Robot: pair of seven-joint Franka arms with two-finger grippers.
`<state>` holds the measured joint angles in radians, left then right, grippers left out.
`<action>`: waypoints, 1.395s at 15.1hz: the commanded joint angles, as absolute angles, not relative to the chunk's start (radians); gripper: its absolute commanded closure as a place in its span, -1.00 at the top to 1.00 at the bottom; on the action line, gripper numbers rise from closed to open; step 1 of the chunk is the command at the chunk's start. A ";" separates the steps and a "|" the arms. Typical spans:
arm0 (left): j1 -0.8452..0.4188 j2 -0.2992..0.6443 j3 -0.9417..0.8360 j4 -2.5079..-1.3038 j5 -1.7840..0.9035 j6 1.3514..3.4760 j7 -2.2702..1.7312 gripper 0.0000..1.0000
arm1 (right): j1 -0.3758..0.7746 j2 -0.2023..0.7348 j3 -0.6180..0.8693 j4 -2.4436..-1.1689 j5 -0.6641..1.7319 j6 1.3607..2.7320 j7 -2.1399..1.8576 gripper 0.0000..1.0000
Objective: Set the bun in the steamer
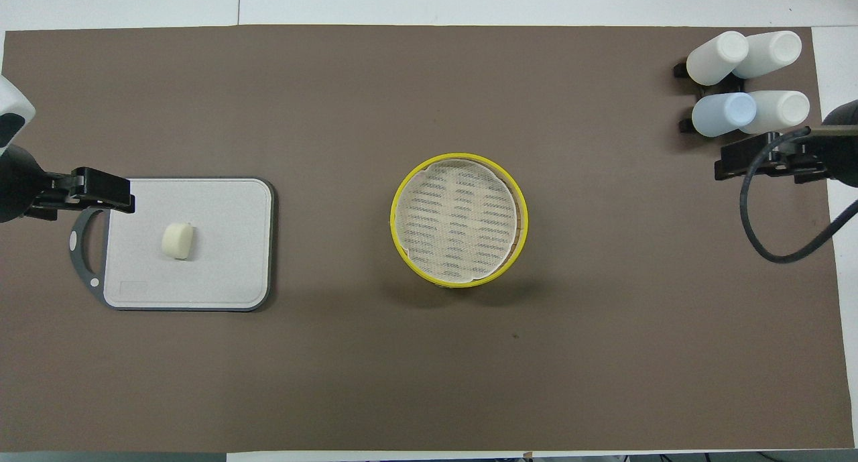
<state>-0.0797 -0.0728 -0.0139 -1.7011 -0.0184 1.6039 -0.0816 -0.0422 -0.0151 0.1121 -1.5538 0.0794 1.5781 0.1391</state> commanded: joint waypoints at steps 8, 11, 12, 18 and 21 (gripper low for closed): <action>0.021 -0.146 -0.012 -2.054 -0.017 1.920 0.161 1.00 | 0.391 0.331 0.112 -1.302 -0.028 1.663 0.696 1.00; 0.023 -0.138 -0.012 -2.163 -0.017 2.035 0.175 1.00 | 0.503 0.412 0.104 -1.302 -0.080 1.796 0.767 1.00; 0.021 -0.135 -0.012 -2.196 -0.017 2.075 0.176 1.00 | 0.511 0.441 0.104 -1.301 -0.081 1.837 0.793 1.00; 0.028 -0.078 -0.012 -2.341 -0.015 2.327 0.271 1.00 | 0.611 0.470 0.109 -1.441 -0.110 1.975 0.885 1.00; 0.028 -0.031 -0.012 -2.385 -0.015 2.457 0.273 1.00 | 0.612 0.449 0.109 -1.489 -0.110 1.999 0.809 1.00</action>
<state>0.0181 -0.0578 -0.0100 -2.3473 -0.0184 2.3600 0.2512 0.6239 0.4925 0.1083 -1.4230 -0.0982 1.9694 0.8598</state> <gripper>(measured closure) 0.000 0.000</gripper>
